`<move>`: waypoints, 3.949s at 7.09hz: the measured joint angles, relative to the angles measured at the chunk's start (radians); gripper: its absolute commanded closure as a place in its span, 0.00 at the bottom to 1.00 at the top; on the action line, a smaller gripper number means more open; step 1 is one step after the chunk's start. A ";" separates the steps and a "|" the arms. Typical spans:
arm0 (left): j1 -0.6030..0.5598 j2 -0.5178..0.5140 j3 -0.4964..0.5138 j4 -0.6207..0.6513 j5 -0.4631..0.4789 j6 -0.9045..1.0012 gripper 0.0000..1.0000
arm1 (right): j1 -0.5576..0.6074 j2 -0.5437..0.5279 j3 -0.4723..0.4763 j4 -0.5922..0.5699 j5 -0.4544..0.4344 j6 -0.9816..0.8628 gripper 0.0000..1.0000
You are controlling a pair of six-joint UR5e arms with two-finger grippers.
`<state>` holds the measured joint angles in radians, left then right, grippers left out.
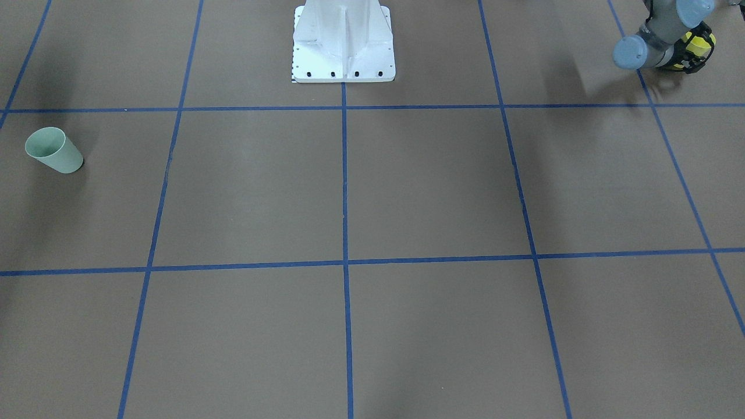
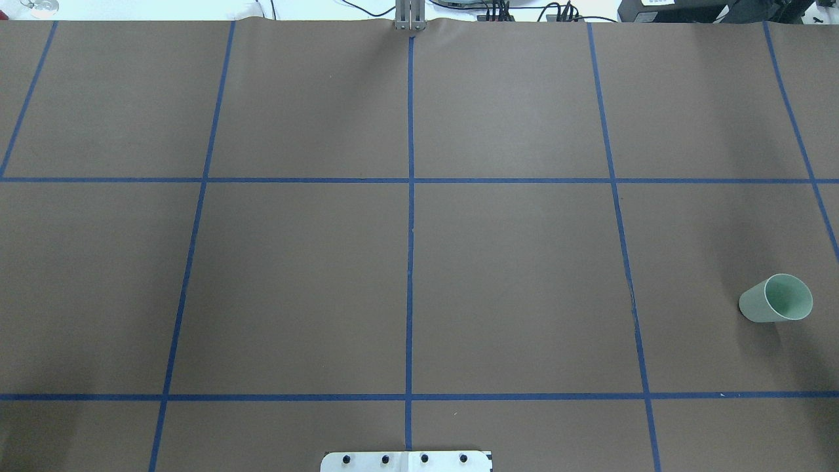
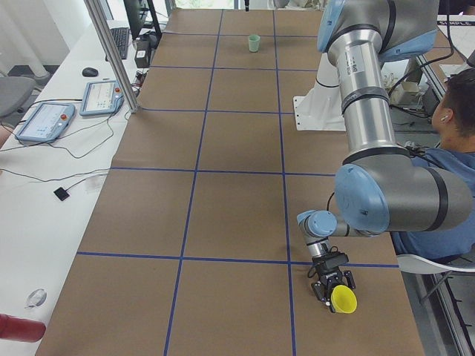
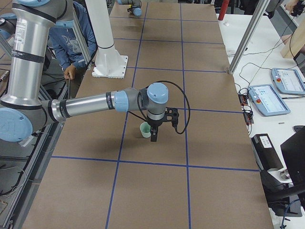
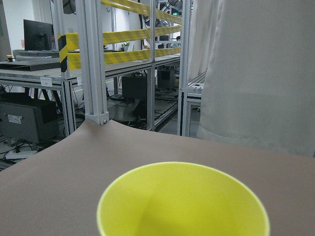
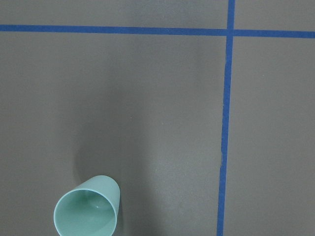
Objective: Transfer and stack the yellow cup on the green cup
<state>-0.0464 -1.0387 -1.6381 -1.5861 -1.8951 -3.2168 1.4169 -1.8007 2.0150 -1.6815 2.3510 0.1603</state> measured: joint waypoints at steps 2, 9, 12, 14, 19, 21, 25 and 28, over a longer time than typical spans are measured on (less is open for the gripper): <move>0.018 0.076 0.011 -0.075 -0.001 0.028 0.88 | 0.000 -0.022 0.031 -0.002 0.004 0.002 0.00; 0.013 0.311 0.066 -0.320 0.541 0.390 0.88 | 0.005 -0.004 0.036 0.000 0.004 0.004 0.00; -0.004 0.269 0.068 -0.453 0.798 0.497 0.89 | 0.012 0.003 0.028 0.003 0.003 0.005 0.00; -0.027 0.211 0.069 -0.367 0.858 0.531 0.91 | 0.013 0.025 -0.001 0.003 0.009 0.005 0.00; -0.450 -0.008 0.077 -0.189 0.803 0.853 0.92 | 0.011 0.050 -0.080 0.008 0.021 0.005 0.00; -0.673 -0.117 0.076 -0.272 0.962 1.201 0.92 | 0.011 0.059 -0.097 0.009 0.031 0.005 0.00; -0.716 -0.284 0.101 -0.728 1.069 1.821 0.92 | -0.011 0.125 -0.106 0.012 0.030 0.004 0.00; -0.714 -0.603 0.160 -1.056 0.960 2.173 0.92 | -0.055 0.197 -0.124 0.012 0.032 0.007 0.00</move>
<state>-0.7601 -1.6418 -1.4777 -2.6424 -0.9349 -1.0436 1.3615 -1.6036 1.8907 -1.6691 2.3828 0.1669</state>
